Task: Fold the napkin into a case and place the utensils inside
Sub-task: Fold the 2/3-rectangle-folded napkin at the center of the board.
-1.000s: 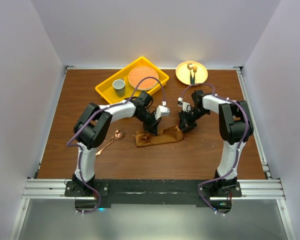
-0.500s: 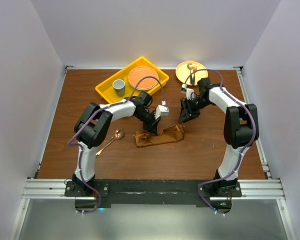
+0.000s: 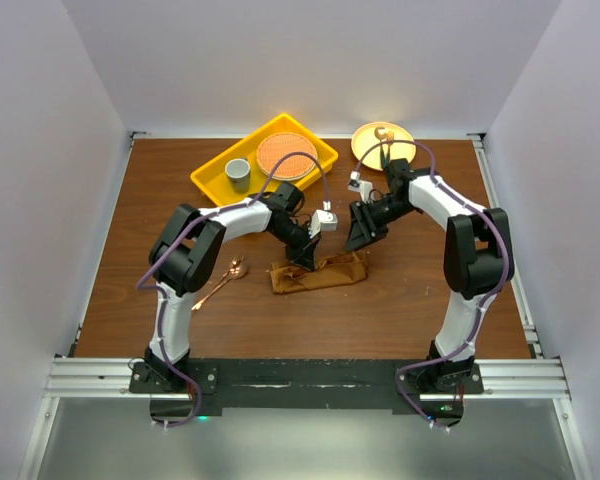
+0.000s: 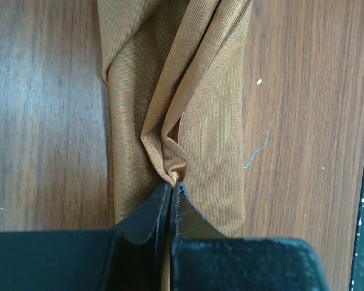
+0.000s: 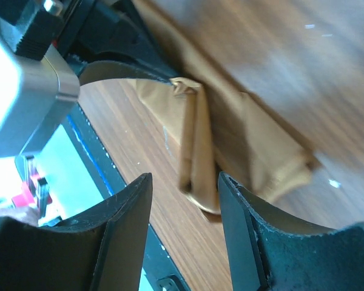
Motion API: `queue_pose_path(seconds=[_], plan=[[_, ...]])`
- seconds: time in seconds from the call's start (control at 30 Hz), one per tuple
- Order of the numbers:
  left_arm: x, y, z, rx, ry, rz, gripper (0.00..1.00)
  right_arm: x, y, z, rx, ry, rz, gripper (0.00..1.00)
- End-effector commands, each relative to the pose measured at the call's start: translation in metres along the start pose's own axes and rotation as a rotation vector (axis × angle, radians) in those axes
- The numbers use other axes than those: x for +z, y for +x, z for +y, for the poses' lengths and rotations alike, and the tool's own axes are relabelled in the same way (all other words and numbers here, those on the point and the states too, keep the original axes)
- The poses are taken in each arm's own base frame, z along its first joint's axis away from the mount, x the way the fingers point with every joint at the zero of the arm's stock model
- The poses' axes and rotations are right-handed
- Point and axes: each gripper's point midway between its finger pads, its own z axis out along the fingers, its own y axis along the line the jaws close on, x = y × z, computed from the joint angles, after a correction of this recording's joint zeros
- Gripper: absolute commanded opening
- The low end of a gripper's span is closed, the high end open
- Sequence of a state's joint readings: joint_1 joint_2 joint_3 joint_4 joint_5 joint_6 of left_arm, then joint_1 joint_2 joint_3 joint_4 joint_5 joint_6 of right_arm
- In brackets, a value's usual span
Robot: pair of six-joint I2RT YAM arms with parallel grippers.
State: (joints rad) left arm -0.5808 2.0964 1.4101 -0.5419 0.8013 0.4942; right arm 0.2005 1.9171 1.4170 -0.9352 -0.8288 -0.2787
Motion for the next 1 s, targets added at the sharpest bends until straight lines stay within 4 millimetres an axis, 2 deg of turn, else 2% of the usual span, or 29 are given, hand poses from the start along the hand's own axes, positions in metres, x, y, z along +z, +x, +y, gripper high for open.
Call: queue_pose_path(seconds=[0.0,0.13,0.23,0.27,0.3,0.47,0.6,0.67,0.77,0.8,0.83,0.93,0.97], plan=[[0.003,0.022,0.011,-0.008,-0.02,0.058,0.0,0.0,-0.003,0.004,-0.066,0.021,-0.015,0.53],[0.002,0.021,0.011,-0.008,-0.017,0.054,0.0,0.008,-0.003,-0.008,-0.071,0.061,-0.001,0.53],[0.001,0.02,0.012,-0.008,-0.022,0.049,0.0,0.013,0.0,-0.016,-0.074,0.082,0.011,0.4],[0.001,0.021,0.013,-0.011,-0.021,0.05,0.0,0.014,0.002,-0.02,-0.078,0.099,0.017,0.31],[0.0,0.021,0.013,-0.015,-0.021,0.046,0.0,0.017,0.005,-0.024,-0.074,0.106,0.026,0.27],[-0.002,0.02,0.014,-0.023,-0.02,0.039,0.0,0.024,0.012,-0.039,-0.086,0.127,0.055,0.17],[-0.005,0.016,0.013,-0.022,-0.014,0.022,0.02,0.029,0.013,-0.053,-0.084,0.171,0.062,0.02],[-0.008,0.014,0.012,-0.019,-0.016,0.013,0.04,0.031,0.013,-0.061,-0.083,0.196,0.063,0.0],[-0.012,0.011,0.011,-0.02,-0.019,0.0,0.11,0.035,0.011,-0.068,-0.076,0.214,0.062,0.0],[-0.015,0.007,0.011,-0.024,-0.016,-0.016,0.21,0.035,0.011,-0.069,-0.074,0.218,0.06,0.0],[-0.017,0.004,0.01,-0.023,-0.016,-0.029,0.24,0.035,0.011,-0.071,-0.074,0.224,0.06,0.0],[-0.034,-0.014,0.009,-0.014,-0.04,-0.096,0.38,0.037,0.012,-0.074,-0.074,0.232,0.066,0.0],[-0.046,-0.033,0.009,0.008,-0.069,-0.151,0.41,0.037,0.012,-0.075,-0.074,0.234,0.067,0.0]])
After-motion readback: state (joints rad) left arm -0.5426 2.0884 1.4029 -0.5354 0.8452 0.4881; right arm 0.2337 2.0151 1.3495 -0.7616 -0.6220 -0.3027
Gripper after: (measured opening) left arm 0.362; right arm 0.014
